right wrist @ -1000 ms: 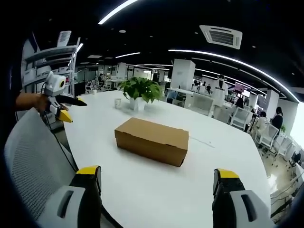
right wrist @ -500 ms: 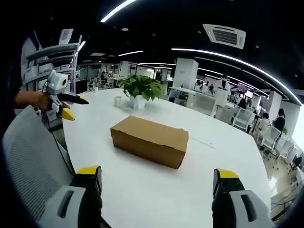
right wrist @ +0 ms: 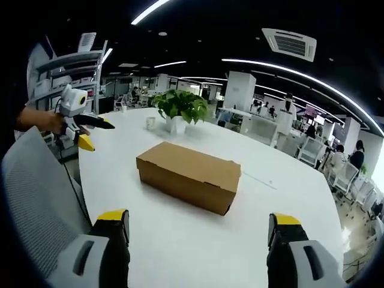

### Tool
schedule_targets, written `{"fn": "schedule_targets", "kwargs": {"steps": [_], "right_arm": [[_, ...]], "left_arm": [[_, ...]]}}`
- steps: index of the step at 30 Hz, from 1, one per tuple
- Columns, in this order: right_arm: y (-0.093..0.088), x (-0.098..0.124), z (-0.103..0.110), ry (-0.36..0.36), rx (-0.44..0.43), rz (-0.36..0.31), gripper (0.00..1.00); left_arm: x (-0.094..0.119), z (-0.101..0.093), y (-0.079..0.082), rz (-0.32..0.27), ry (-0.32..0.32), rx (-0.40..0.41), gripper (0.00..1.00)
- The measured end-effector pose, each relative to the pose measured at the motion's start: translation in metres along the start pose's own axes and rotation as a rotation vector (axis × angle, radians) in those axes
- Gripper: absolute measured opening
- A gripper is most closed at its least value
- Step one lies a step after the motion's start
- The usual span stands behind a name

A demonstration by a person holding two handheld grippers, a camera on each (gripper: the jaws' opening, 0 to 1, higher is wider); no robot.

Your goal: Operate the shoe box by opening the lid, removing the specified soft item, and placing it in the target area until the item is outside and the box remains undamaged.

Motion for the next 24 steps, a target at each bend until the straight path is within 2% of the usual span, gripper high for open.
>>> {"fn": "schedule_targets", "kwargs": {"steps": [13,24], "right_arm": [[0.000,-0.017,-0.011,0.017,0.018,0.005,0.93],[0.000,-0.034,-0.023,0.039,0.035,0.003,0.90]], "left_arm": [[-0.017,0.004,-0.004,0.020,-0.003,-0.006,0.98],[-0.038,0.003,-0.004,0.036,-0.031,-0.025,0.96]]}}
Point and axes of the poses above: the point that each gripper's makers call its tool centre point, and the gripper's own axes: x roughly backward along the fingers, z roughly to its left, y roughly out of its top, the point moved 10 cm from there along x, roughly backward along the fingers, and after that the axes turned 8 degrees about -x, right-handed, at the moved point
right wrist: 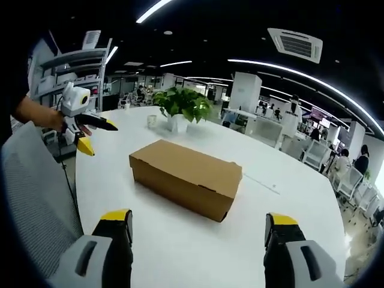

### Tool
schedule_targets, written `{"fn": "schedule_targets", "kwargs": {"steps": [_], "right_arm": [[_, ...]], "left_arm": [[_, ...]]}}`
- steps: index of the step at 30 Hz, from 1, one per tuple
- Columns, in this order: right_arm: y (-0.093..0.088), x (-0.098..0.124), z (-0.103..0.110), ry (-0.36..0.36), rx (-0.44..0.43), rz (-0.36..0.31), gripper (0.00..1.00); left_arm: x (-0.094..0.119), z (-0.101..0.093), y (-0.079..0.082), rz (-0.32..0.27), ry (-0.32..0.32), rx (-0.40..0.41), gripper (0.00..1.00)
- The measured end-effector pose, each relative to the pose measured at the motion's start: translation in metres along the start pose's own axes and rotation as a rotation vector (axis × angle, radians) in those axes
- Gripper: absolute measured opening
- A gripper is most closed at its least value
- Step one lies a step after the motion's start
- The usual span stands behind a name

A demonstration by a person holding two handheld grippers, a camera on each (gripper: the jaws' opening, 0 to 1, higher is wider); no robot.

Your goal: Operate the shoe box by opening the lid, removing the specified soft item, and placing it in the target area until the item is outside and the box remains undamaged.

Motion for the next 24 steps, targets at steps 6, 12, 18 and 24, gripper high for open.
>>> {"fn": "schedule_targets", "kwargs": {"steps": [6,12,18,24], "right_arm": [[-0.004,-0.010,-0.005,0.007,-0.009,0.001,0.88],[-0.009,-0.019,-0.011,0.013,-0.017,0.019,0.86],[-0.009,-0.028,-0.017,0.017,-0.017,0.021,0.84],[-0.007,-0.037,-0.020,0.020,-0.019,0.016,0.81]], "left_arm": [[-0.010,0.000,-0.003,0.014,-0.001,0.001,0.95],[-0.020,0.002,-0.008,0.031,-0.001,0.032,0.92],[-0.031,0.003,-0.009,0.039,-0.001,0.030,0.91],[-0.039,0.002,-0.009,0.045,0.005,0.034,0.90]]}}
Point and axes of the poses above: the point that each gripper's makers call its tool centre point, and the gripper's own axes: x roughly backward along the fingers, z roughly to its left, y roughly out of its top, the point moved 10 cm from there along x, roughly backward along the fingers, and after that the axes turned 8 degrees about -x, right-handed, at the moved point
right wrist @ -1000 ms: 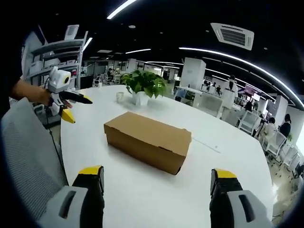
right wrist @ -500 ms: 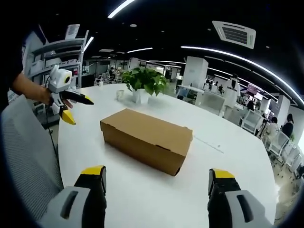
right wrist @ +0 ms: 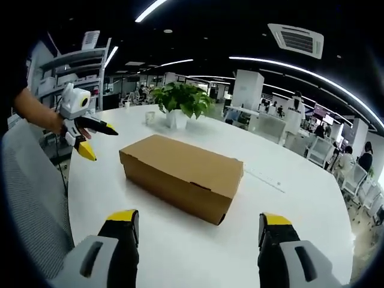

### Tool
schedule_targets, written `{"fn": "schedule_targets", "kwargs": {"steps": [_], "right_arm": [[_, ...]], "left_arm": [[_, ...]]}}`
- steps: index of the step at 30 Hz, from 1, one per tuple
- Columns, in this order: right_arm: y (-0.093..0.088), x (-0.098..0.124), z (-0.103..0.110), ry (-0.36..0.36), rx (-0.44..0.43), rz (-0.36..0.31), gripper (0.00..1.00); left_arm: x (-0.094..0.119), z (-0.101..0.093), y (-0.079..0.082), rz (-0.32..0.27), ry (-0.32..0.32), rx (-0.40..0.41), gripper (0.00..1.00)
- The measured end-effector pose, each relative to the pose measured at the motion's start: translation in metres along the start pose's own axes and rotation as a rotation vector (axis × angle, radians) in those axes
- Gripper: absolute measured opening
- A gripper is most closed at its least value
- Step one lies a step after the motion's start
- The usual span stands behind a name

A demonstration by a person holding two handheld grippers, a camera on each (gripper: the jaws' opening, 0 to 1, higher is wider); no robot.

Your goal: Operate the shoe box by opening the lid, removing the specified soft item, and placing it in the target area until the item is outside and the box remains undamaged.

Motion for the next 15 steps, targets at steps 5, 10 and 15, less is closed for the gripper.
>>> {"fn": "schedule_targets", "kwargs": {"steps": [5,10,15], "right_arm": [[-0.002,-0.009,-0.004,0.006,-0.002,0.012,0.81],[-0.003,-0.016,-0.009,0.011,-0.001,0.024,0.81],[-0.003,-0.023,-0.013,0.025,0.001,0.031,0.80]], "left_arm": [[-0.006,-0.001,-0.001,0.011,-0.006,-0.001,0.89],[-0.011,0.000,-0.002,0.010,-0.004,-0.001,0.88],[-0.020,0.000,-0.001,0.008,-0.011,0.007,0.88]]}}
Point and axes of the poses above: the point that each gripper's makers call its tool centre point, and the gripper's own axes: x roughly backward along the fingers, z roughly to its left, y roughly out of its top, the point moved 10 cm from there along x, roughly backward along the fingers, and after that the axes turned 8 degrees about -x, right-handed, at the moved point
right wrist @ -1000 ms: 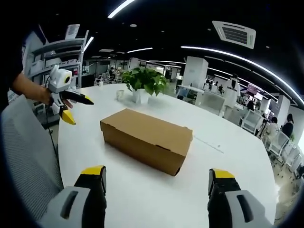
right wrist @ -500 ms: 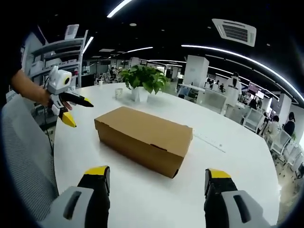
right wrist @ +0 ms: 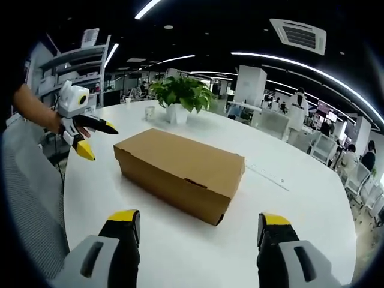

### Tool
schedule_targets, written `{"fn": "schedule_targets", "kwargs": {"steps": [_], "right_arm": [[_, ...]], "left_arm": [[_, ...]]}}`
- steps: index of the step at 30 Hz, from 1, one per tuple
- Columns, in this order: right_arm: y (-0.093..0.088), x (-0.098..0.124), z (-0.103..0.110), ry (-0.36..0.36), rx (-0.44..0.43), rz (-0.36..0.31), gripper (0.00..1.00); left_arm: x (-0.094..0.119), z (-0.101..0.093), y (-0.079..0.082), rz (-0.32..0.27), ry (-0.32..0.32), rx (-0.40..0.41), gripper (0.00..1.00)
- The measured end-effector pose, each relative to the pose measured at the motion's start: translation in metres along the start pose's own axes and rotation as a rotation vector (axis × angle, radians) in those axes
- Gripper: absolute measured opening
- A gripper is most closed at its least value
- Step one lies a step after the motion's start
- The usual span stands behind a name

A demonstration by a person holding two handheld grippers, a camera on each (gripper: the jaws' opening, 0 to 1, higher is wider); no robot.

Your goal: Operate the shoe box by opening the lid, removing the specified soft item, and placing it in the target area until the item is outside and the box remains undamaged.

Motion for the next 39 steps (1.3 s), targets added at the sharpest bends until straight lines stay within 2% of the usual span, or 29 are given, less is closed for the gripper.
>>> {"fn": "schedule_targets", "kwargs": {"steps": [15,31,39], "right_arm": [[0.002,-0.025,-0.013,0.028,0.014,0.027,0.75],[0.005,-0.053,-0.021,0.054,0.017,0.052,0.70],[0.011,-0.066,-0.023,0.074,0.031,0.058,0.69]], "left_arm": [[-0.022,0.003,-0.002,0.025,0.026,0.030,0.83],[-0.033,0.010,-0.001,0.029,0.070,0.083,0.78],[-0.037,0.008,0.001,0.036,0.061,0.076,0.77]]}}
Point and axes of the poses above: the point that each gripper's makers call its tool centre point, and the gripper's own axes: x roughly backward along the fingers, z roughly to its left, y roughly out of its top, the point moved 10 cm from there along x, roughly backward along the fingers, and after that the axes turned 8 degrees about -x, right-handed, at the moved point
